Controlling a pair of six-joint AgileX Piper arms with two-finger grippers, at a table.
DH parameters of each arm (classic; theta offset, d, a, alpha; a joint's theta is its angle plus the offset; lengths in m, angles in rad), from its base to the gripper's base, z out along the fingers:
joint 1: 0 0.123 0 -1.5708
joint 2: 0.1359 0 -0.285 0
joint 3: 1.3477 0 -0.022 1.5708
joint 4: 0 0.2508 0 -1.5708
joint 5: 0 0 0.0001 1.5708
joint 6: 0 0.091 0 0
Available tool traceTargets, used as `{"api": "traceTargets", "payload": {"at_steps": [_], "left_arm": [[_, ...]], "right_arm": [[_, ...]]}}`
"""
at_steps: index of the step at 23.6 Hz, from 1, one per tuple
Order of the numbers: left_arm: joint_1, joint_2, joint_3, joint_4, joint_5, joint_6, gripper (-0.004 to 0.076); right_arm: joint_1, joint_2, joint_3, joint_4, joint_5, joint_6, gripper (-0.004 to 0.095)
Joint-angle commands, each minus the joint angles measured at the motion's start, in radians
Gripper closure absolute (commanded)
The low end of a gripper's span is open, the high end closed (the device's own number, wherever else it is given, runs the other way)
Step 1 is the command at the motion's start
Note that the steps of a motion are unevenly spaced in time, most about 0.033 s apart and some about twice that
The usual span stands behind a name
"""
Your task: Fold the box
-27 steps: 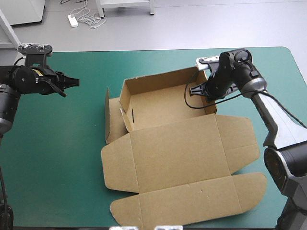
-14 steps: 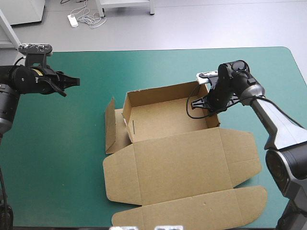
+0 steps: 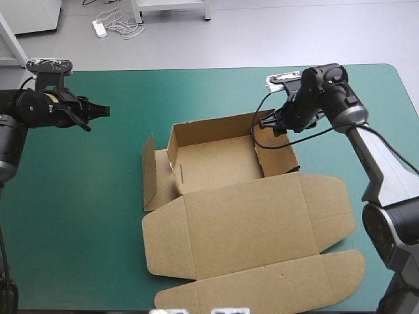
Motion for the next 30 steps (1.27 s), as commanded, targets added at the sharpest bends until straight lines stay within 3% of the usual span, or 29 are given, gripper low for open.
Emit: {"api": "traceTargets", "payload": {"at_steps": [1, 2, 5, 8, 10, 13, 14, 17, 25, 27, 30], "left_arm": [[-0.001, -0.032, -0.028, -0.013, -0.068, 0.001, 0.0475], [-0.001, -0.032, -0.028, -0.013, -0.072, 0.001, 0.0475], [-0.001, -0.032, -0.028, -0.013, -0.082, 0.001, 0.0475], [-0.001, -0.032, -0.028, -0.013, -0.084, 0.001, 0.0475], [-0.001, -0.032, -0.028, -0.013, -0.084, 0.001, 0.0475], [-0.001, -0.032, -0.028, -0.013, -0.084, 0.001, 0.0475], [-0.001, -0.032, -0.028, -0.013, -0.084, 0.001, 0.0475], [-0.001, -0.032, -0.028, -0.013, -0.086, 0.001, 0.0475], [-0.001, -0.032, -0.028, -0.001, -0.151, 0.001, 0.0477], [0.001, -0.032, -0.026, -0.005, -0.169, 0.001, 0.0512], [0.03, -0.032, -0.012, -0.02, -0.2, 0.001, 0.0626]], "right_arm": [[-0.005, -0.04, -0.033, -0.008, 0.01, -0.023, 0.0262], [-0.005, -0.027, -0.033, -0.008, 0.01, -0.023, 0.0222], [-0.005, 0.021, -0.033, -0.008, 0.01, -0.023, 0.0229], [-0.005, 0.072, -0.033, -0.008, 0.007, -0.001, 0.0337], [-0.005, 0.1, -0.033, 0.011, -0.002, 0.005, 0.0522], [-0.005, 0.119, -0.033, 0.023, -0.037, 0.005, 0.0885], [-0.005, 0.119, -0.033, 0.023, -0.051, 0.006, 0.0925], [-0.007, 0.119, -0.037, 0.023, -0.114, 0.019, 0.0927], [-0.007, 0.031, -0.136, 0.007, -0.091, 0.016, 0.0927], [-0.007, 0.001, -0.172, 0.007, -0.073, 0.013, 0.0927], [-0.007, -0.045, -0.214, 0.007, -0.043, 0.007, 0.0927]]}}
